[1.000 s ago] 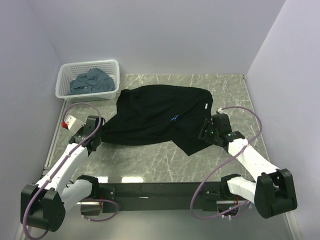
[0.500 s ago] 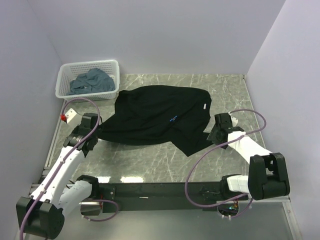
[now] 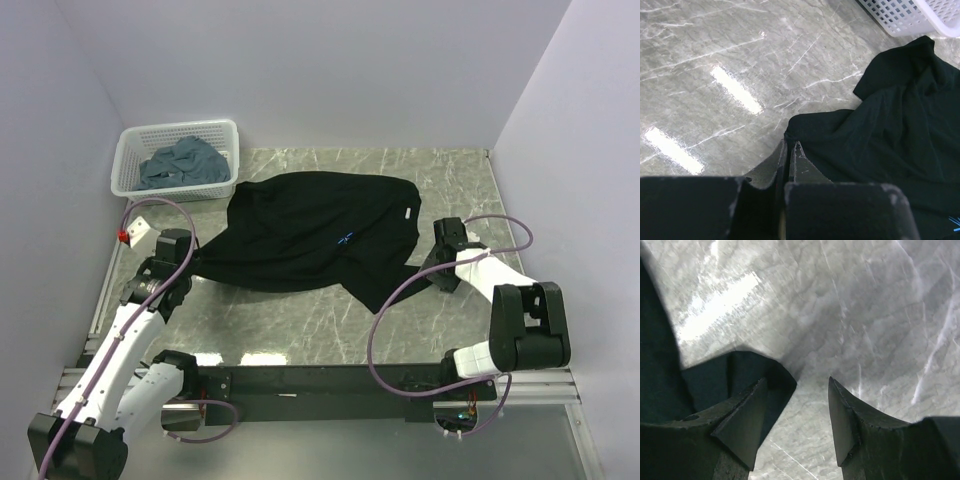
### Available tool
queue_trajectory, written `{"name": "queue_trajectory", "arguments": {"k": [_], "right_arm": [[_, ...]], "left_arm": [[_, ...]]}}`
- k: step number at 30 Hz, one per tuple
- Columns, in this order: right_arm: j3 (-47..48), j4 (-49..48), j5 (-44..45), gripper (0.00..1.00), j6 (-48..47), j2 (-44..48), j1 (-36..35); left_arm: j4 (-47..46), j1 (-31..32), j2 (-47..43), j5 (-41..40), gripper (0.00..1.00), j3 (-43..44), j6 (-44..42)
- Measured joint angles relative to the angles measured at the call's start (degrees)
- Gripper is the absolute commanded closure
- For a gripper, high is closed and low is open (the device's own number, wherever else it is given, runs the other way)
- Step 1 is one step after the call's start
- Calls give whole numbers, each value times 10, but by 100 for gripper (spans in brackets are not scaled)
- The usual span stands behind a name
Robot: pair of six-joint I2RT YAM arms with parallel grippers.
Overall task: Fold and stack the t-shirts
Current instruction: Flatten the tshirt out
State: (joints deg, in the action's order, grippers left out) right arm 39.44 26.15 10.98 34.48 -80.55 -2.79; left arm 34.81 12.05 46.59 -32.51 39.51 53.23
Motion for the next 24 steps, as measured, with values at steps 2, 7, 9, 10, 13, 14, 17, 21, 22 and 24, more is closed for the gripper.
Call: {"name": "queue_trajectory", "arguments": {"k": [2,7,9,10,13,14,17,21,22,24], "right_arm": [[7,0,-6,42,-4,-8,1],[19,0,-25,47,-16,-21,2],[19,-1,-30,50,-20,-22,2],[19,-2,-34,51,-21,-22,2],[19,-4,-43,53,-25,-22,4],[19,-4,-46,55,-26,-22,4],[19,-5,-52,64,-28,-22,4],[18,-9,-59,87,-28,-23,4],[18,-10,-60,90,-28,-23,4],[18,-10,-60,100,-24,-24,4]], "left_arm": [[0,0,0,2,98,-2,0],[0,0,-2,3,98,-4,0],[0,0,-2,3,98,-4,0],[0,0,-2,2,99,-4,0],[0,0,-2,3,99,-5,0],[0,0,-2,3,99,-6,0],[0,0,-1,3,99,-7,0],[0,0,1,2,99,-7,0],[0,0,2,2,99,-7,0],[0,0,5,2,99,-7,0]]}}
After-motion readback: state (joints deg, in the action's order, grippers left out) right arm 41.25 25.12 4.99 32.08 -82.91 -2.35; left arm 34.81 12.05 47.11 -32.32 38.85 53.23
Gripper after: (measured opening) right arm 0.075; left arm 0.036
